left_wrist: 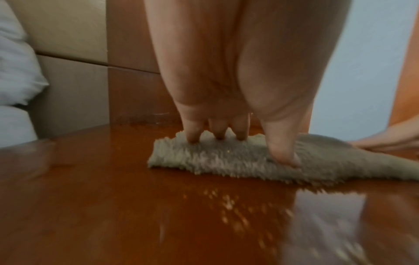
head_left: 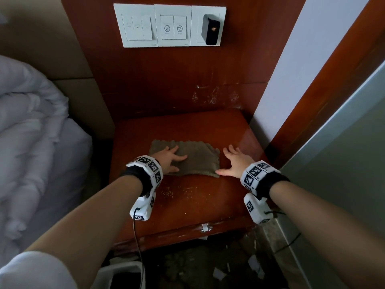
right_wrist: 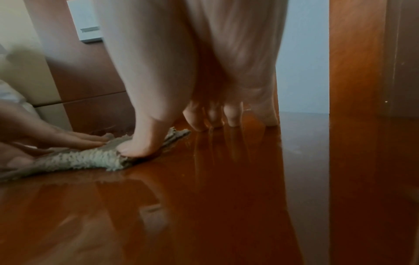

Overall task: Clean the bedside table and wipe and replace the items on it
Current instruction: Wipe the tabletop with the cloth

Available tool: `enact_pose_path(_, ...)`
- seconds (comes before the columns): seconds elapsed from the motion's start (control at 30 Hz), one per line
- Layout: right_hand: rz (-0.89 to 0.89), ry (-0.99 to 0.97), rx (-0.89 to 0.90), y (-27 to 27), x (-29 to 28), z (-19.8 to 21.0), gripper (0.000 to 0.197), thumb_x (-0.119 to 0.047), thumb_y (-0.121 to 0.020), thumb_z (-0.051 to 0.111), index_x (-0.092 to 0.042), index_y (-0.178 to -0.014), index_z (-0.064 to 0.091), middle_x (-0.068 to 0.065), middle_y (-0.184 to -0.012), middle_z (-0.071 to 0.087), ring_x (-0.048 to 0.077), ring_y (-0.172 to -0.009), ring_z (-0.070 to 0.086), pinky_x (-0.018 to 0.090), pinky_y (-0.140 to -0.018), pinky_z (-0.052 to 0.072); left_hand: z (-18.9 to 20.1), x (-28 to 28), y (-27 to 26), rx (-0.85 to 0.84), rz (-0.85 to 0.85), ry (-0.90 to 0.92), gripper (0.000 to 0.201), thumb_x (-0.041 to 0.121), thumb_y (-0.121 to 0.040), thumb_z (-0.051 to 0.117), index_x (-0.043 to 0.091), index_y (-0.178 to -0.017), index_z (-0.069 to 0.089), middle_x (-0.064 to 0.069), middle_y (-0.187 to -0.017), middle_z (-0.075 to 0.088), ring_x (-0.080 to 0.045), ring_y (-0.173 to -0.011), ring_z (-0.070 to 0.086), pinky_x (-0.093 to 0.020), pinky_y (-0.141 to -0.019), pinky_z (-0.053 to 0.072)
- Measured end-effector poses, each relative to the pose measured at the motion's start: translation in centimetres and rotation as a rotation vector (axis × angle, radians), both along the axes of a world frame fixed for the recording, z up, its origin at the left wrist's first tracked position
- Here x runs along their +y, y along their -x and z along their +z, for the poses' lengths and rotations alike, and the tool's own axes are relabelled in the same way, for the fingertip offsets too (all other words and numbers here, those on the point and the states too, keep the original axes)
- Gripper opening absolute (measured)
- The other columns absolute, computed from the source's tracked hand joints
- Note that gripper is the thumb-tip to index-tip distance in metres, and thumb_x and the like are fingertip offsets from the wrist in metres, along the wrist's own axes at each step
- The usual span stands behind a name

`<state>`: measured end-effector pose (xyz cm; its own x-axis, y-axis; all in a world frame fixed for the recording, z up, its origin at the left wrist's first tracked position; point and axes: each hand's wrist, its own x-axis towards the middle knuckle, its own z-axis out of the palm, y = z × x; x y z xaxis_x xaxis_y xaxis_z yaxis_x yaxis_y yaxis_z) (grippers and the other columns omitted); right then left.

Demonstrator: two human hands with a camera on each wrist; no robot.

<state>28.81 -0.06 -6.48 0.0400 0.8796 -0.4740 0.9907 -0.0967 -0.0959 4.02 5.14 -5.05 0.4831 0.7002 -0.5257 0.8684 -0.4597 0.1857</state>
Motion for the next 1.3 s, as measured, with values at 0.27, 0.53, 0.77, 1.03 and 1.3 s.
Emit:
enact_pose_path(0.27,0.001,0.015,-0.027,0.3,0.6,0.7,0.087,-0.064,-0.087,0.043,-0.019,-0.151,0.005,0.006,-0.16,-0.003,0.03,-0.147,0.005,0.051,-0.116,0.022,0.1,0.7,1.6,0.076,0.133,-0.032,0.058,0.037,-0.097,0.045,0.044,-0.146,0.016,0.0,-0.16,-0.005,-0.033,-0.146,0.002,-0.047,-0.119,0.015)
enact_pose_path(0.53,-0.019,0.019,-0.076,1.2,1.1,1.1,0.081,-0.057,-0.091,0.043,-0.02,-0.152,0.005,0.007,-0.16,-0.003,0.033,-0.146,0.006,0.048,-0.116,0.023,1.1,-0.3,5.1,0.22,0.231,-0.086,0.055,0.031,-0.1,0.035,0.046,-0.146,0.008,-0.003,-0.16,-0.003,-0.032,-0.142,0.025,-0.034,-0.102,0.044)
enact_pose_path(0.77,-0.044,0.017,-0.101,1.9,0.7,1.2,0.081,-0.053,-0.092,0.046,-0.019,-0.152,0.004,0.008,-0.16,-0.003,0.035,-0.146,0.006,0.051,-0.115,0.023,1.7,-2.9,5.9,0.322,0.176,-0.132,0.064,0.047,-0.094,0.043,0.041,-0.148,0.01,-0.01,-0.156,0.014,-0.033,-0.137,0.033,-0.042,-0.108,0.038)
enact_pose_path(1.03,-0.048,-0.002,-0.111,2.4,0.1,1.4,0.078,-0.052,-0.093,0.044,-0.018,-0.152,0.005,0.009,-0.16,0.0,0.037,-0.145,0.008,0.051,-0.115,0.024,2.3,-5.9,5.5,0.37,0.094,-0.173,0.074,0.06,-0.084,0.053,0.034,-0.147,0.023,-0.006,-0.145,0.033,-0.03,-0.131,0.04,-0.041,-0.1,0.044)
enact_pose_path(1.3,-0.056,-0.004,-0.106,2.6,0.1,1.3,0.077,-0.051,-0.094,0.042,-0.017,-0.152,0.003,0.01,-0.16,-0.002,0.037,-0.145,0.007,0.049,-0.115,0.023,1.4,-5.6,5.9,0.288,0.077,-0.096,0.085,0.049,-0.086,0.059,0.026,-0.151,0.01,-0.013,-0.158,0.003,-0.035,-0.142,0.019,-0.044,-0.114,0.029)
